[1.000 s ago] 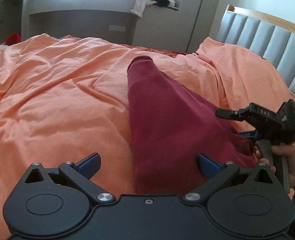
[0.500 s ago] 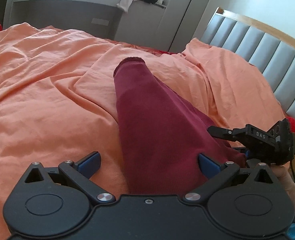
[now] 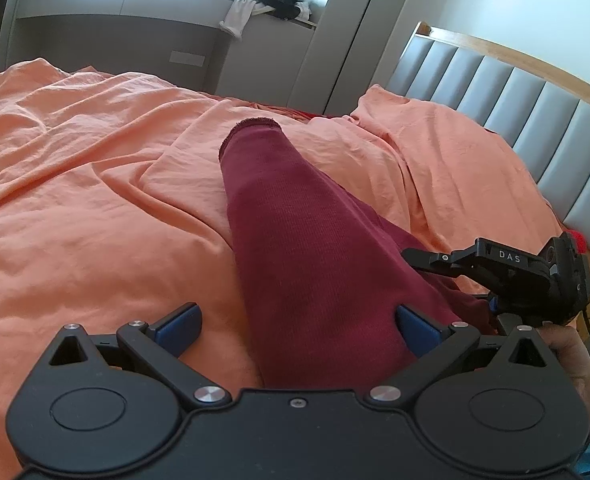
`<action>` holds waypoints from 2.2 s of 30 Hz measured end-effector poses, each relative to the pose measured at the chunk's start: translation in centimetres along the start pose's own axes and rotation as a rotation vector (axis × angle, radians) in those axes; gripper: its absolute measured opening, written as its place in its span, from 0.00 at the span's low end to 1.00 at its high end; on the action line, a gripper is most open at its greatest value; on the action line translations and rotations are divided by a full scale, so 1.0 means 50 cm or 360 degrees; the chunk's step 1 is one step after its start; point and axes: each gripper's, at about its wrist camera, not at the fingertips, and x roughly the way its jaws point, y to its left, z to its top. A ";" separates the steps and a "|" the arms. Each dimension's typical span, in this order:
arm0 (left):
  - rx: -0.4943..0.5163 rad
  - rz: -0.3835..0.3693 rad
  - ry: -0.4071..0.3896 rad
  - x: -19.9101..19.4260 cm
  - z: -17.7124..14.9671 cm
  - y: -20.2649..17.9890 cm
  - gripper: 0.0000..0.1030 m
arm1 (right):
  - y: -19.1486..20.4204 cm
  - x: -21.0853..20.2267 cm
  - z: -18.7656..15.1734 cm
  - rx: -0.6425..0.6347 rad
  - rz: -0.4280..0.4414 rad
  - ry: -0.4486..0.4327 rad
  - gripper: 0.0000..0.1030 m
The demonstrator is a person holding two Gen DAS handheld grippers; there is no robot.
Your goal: Fold small clothes
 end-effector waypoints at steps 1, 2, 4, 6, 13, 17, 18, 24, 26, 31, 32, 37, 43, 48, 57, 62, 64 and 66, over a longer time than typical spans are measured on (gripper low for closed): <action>0.0002 0.0002 -0.0002 -0.001 -0.001 -0.001 1.00 | -0.001 0.000 -0.001 0.0009 0.0001 -0.0007 0.61; 0.0004 0.0003 -0.0003 -0.001 -0.002 -0.001 1.00 | 0.000 0.001 -0.001 0.0012 -0.0001 -0.0014 0.61; 0.0003 0.0001 -0.0003 -0.001 -0.002 -0.001 1.00 | -0.001 0.000 -0.002 0.0004 -0.0006 -0.0018 0.61; 0.0003 0.0001 -0.0003 -0.001 -0.002 -0.001 1.00 | -0.003 0.001 -0.001 0.0006 -0.0005 -0.0018 0.61; 0.0002 0.0001 -0.0006 -0.001 -0.002 -0.001 1.00 | 0.005 -0.002 -0.007 -0.0049 -0.0026 -0.0022 0.53; 0.0002 0.0002 -0.0007 -0.001 -0.003 -0.001 1.00 | 0.005 -0.003 -0.008 -0.0048 -0.0025 -0.0018 0.51; 0.0002 0.0001 -0.0007 -0.001 -0.003 -0.001 1.00 | 0.005 -0.002 -0.007 -0.0052 -0.0027 -0.0018 0.51; 0.0002 0.0001 -0.0017 -0.003 -0.002 0.000 1.00 | 0.006 0.000 -0.008 -0.0061 -0.0029 -0.0018 0.54; 0.0003 -0.0002 -0.0019 -0.003 -0.002 0.001 1.00 | 0.006 0.000 -0.006 -0.0061 -0.0022 -0.0015 0.57; 0.0000 -0.0014 -0.0025 -0.002 -0.005 0.003 1.00 | 0.008 0.009 -0.002 -0.0050 0.0028 -0.0005 0.70; -0.0004 -0.0021 -0.0030 -0.002 -0.005 0.005 1.00 | 0.010 0.012 0.000 -0.0060 0.0033 0.0002 0.71; -0.0029 -0.0041 -0.0046 -0.003 -0.011 0.011 1.00 | 0.017 0.032 0.005 -0.0183 -0.0004 0.0075 0.72; -0.0026 -0.0056 -0.0037 0.000 -0.011 0.006 1.00 | 0.019 0.038 0.004 -0.0193 -0.0002 0.0077 0.71; 0.0003 -0.0052 -0.0033 -0.002 -0.015 0.002 1.00 | 0.022 0.040 0.001 -0.0188 -0.0008 0.0066 0.72; 0.0012 -0.0051 -0.0010 0.001 -0.013 0.002 1.00 | 0.023 0.038 -0.007 -0.0204 -0.0017 0.0051 0.72; 0.0011 -0.0050 -0.0015 0.002 -0.013 0.003 1.00 | 0.023 0.037 -0.008 -0.0200 -0.0015 0.0047 0.73; 0.0013 -0.0050 -0.0018 0.001 -0.014 0.003 1.00 | 0.024 0.038 -0.009 -0.0206 -0.0014 0.0047 0.75; 0.0014 -0.0049 -0.0020 0.001 -0.015 0.003 1.00 | 0.027 0.039 -0.010 -0.0215 -0.0016 0.0047 0.76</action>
